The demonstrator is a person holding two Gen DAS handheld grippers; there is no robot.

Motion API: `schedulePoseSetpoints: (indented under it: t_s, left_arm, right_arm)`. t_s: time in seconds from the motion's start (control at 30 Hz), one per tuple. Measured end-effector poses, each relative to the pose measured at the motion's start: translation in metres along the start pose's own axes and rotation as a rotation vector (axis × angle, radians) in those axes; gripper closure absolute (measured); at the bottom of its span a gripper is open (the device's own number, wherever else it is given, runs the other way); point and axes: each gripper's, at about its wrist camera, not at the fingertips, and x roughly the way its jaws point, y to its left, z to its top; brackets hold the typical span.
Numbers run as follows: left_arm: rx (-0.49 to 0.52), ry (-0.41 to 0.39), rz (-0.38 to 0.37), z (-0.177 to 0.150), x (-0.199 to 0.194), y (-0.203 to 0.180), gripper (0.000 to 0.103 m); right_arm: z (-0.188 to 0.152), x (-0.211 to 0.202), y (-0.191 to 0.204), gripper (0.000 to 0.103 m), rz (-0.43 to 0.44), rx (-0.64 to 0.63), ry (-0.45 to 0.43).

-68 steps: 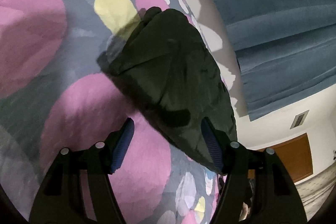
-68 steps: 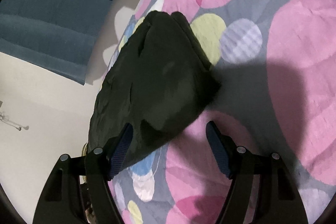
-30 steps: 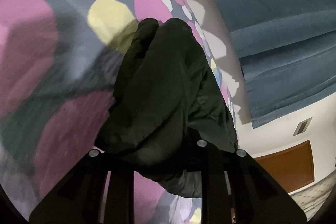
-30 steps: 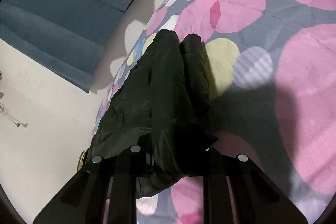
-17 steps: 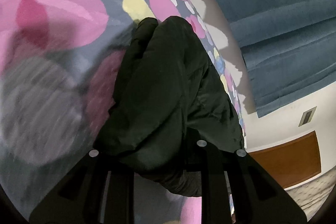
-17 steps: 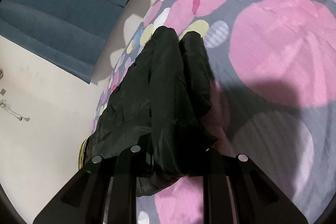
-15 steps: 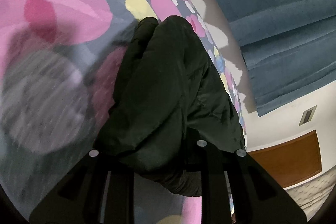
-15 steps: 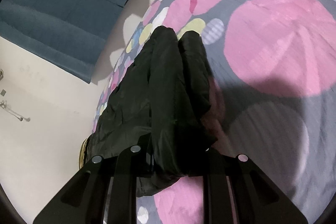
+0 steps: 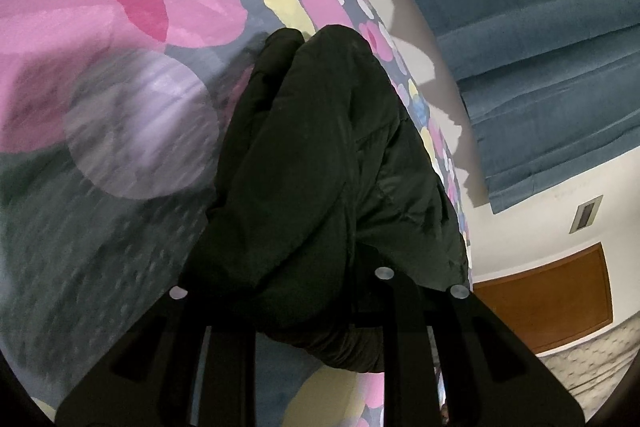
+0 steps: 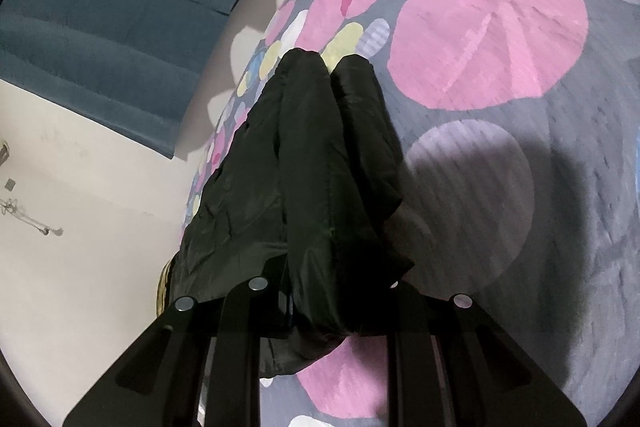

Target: Fold large clothes

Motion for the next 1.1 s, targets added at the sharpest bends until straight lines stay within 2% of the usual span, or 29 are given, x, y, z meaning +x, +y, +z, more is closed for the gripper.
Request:
schedulePoseSetpoints:
  t_s: [0.27, 0.37, 0.7, 0.83, 0.97, 1.03, 1.1]
  left_arm:
    - [0.002, 0.018, 0.005, 0.003, 0.009, 0.008, 0.082]
    - [0.012, 0.018, 0.013, 0.002, 0.006, 0.008, 0.076]
    - [0.067, -0.066, 0.127, 0.0, -0.023, 0.019, 0.049]
    - [0.044, -0.092, 0.138, 0.007, -0.034, 0.029, 0.048]
    - [0.08, -0.165, 0.172, 0.016, -0.052, 0.026, 0.048]
    - [0.125, -0.193, 0.171, 0.023, -0.06, 0.02, 0.048]
    - [0.161, -0.196, 0.152, 0.03, -0.063, 0.013, 0.04]
  right_arm:
    - [0.005, 0.009, -0.011, 0.082, 0.014, 0.024, 0.012]
    - [0.005, 0.009, -0.017, 0.078, 0.029, 0.048, 0.013]
    - [0.003, -0.015, -0.029, 0.067, 0.024, 0.082, -0.047]
    - [0.011, -0.032, -0.036, 0.064, -0.032, 0.093, -0.118]
    - [0.021, -0.051, -0.017, 0.064, -0.08, 0.033, -0.188]
    - [0.028, -0.053, 0.007, 0.064, -0.061, -0.026, -0.201]
    - [0.034, -0.044, 0.036, 0.06, -0.018, -0.086, -0.162]
